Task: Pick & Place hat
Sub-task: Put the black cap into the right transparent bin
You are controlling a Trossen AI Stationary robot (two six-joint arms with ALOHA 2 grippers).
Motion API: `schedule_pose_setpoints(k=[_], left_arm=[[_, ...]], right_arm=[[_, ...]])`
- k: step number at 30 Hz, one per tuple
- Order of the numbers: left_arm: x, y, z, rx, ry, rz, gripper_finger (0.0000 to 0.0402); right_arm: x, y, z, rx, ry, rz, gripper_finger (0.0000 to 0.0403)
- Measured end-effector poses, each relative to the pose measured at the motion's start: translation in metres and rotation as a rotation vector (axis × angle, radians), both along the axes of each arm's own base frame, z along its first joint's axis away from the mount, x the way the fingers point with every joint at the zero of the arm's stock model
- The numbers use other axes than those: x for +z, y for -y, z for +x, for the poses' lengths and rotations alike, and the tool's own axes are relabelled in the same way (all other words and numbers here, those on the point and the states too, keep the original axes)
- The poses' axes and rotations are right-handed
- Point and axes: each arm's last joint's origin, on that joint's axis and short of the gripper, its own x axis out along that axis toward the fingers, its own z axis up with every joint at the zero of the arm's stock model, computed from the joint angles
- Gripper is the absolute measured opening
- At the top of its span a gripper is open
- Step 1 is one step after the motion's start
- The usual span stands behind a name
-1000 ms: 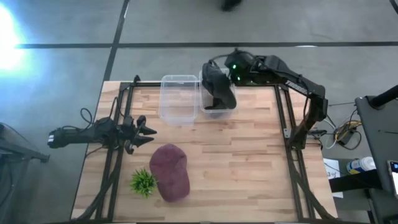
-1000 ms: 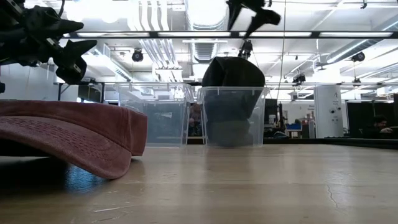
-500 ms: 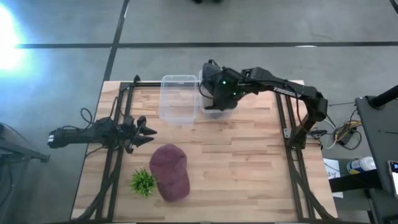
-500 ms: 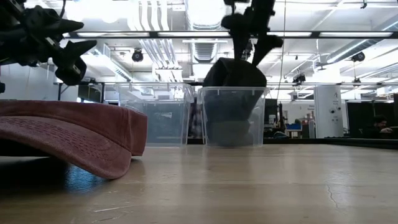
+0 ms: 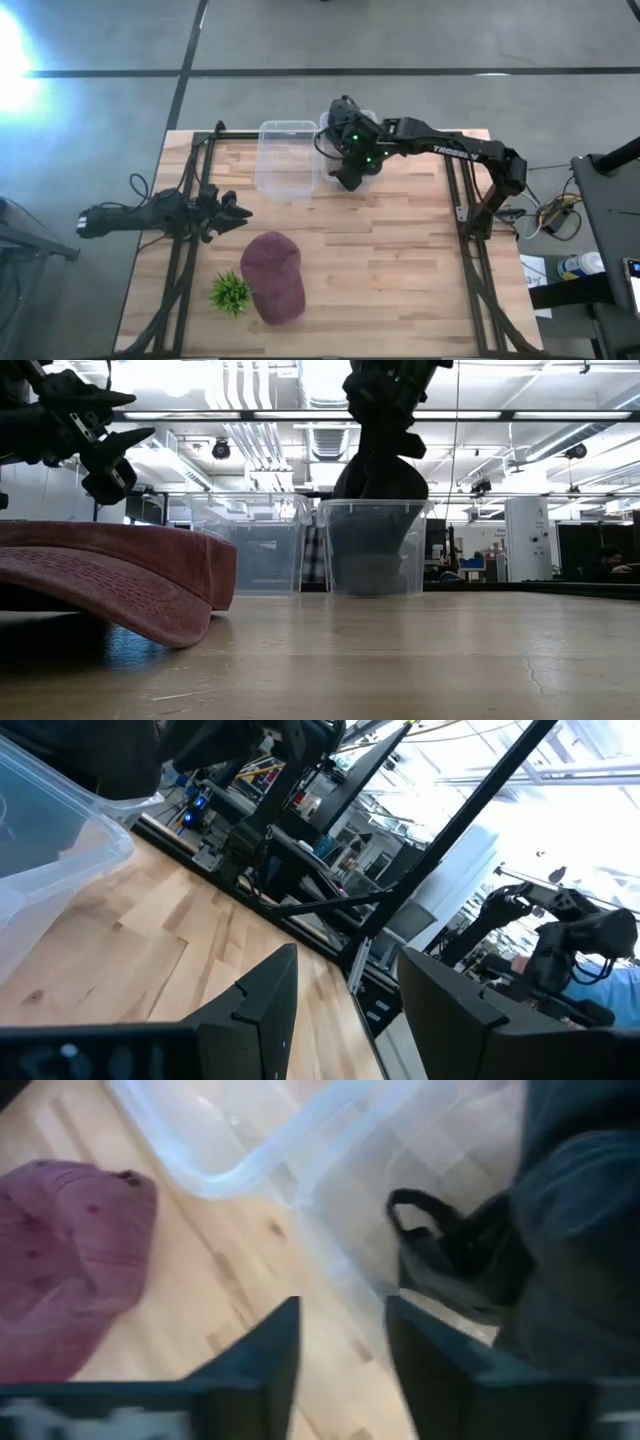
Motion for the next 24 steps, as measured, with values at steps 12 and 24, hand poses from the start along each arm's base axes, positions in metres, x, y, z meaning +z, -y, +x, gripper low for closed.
schedule_pose_setpoints(k=[12,24], left_arm=[[0.0,0.0,0.0,-0.004,-0.004,-0.038,0.0168],[0.0,0.0,0.0,0.003,-0.005,-0.046,0.0168]], right_arm=[[0.069,-0.019,-0.064,-0.141,0.159,-0.055,0.0045],[0.022,0.002,-0.108,-0.238,0.05,-0.117,0.0244]])
